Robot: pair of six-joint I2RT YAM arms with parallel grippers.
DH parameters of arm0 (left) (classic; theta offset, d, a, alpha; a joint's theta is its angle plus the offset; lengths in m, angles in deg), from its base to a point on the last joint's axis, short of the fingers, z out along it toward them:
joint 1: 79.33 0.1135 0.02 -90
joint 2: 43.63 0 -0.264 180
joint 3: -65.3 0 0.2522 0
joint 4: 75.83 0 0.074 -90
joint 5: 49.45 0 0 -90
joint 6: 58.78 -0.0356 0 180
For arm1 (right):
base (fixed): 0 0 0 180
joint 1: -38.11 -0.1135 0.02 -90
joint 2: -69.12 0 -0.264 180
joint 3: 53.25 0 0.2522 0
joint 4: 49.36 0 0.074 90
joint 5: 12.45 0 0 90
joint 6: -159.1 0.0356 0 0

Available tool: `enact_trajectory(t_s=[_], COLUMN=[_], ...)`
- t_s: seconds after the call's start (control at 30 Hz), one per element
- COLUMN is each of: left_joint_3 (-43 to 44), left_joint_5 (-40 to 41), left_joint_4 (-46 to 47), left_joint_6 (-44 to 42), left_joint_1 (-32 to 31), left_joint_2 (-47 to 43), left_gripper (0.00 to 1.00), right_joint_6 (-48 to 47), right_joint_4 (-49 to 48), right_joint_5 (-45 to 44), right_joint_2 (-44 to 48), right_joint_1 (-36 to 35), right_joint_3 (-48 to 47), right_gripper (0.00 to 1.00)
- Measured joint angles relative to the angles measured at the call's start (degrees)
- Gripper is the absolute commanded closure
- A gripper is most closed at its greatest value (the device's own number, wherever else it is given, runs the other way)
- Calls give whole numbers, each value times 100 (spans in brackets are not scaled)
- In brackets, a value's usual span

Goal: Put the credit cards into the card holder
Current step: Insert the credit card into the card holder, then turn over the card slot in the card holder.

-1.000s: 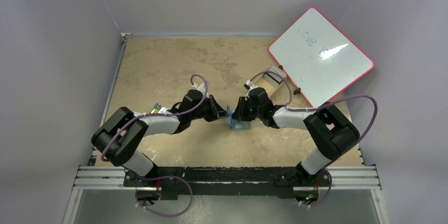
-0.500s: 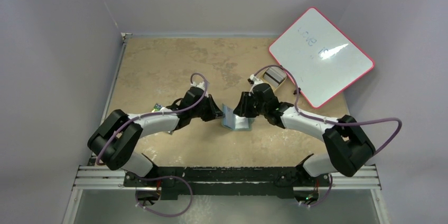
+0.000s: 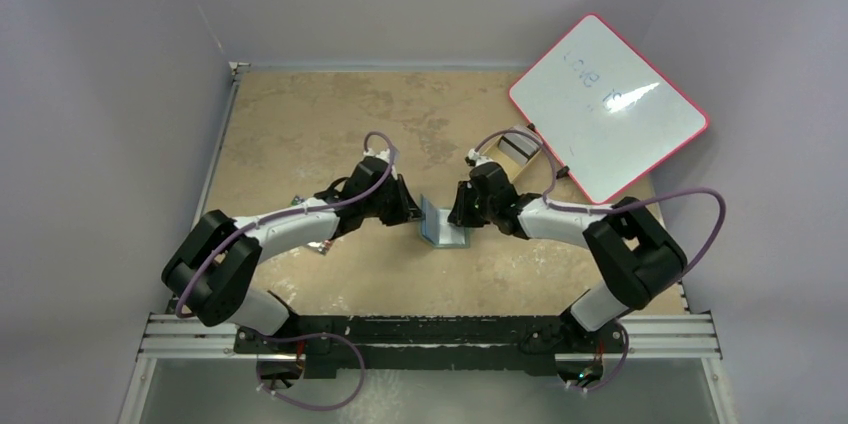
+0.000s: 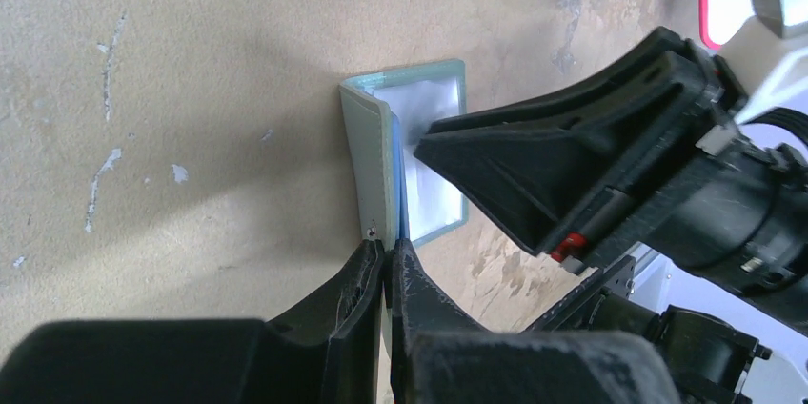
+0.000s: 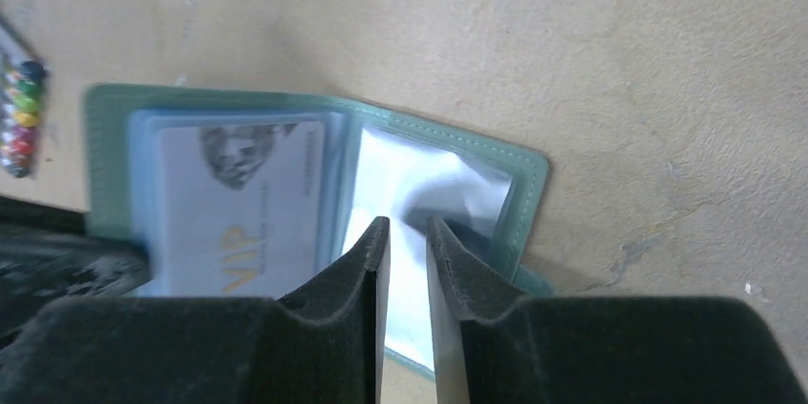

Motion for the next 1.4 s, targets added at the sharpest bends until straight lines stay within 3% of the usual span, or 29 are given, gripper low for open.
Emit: enact_trajectory(t_s=[0.43,0.9,1.2,1.4], left_joint_3=[7,39,778,1187], left_joint_5=[-400,-304,385,876], left_joint_4=[636,695,-592,-1663], left_joint_6=[212,129,-275,-494], left_joint_1=[-46,-175,-442,-461], left_joint_2=[50,385,431,431], left_gripper=[100,100,100,100], right_joint_6=[-33,-46,-85,-87], right_joint_4=[-463,-730,-531,11], right_joint_5=[-127,-74,-33,76], right_joint_2=[-197,-308,-293,332], right_joint_1=[0,0,0,0], right_joint_3=[90,105,-7,-31], right_gripper=[77,69,63,54])
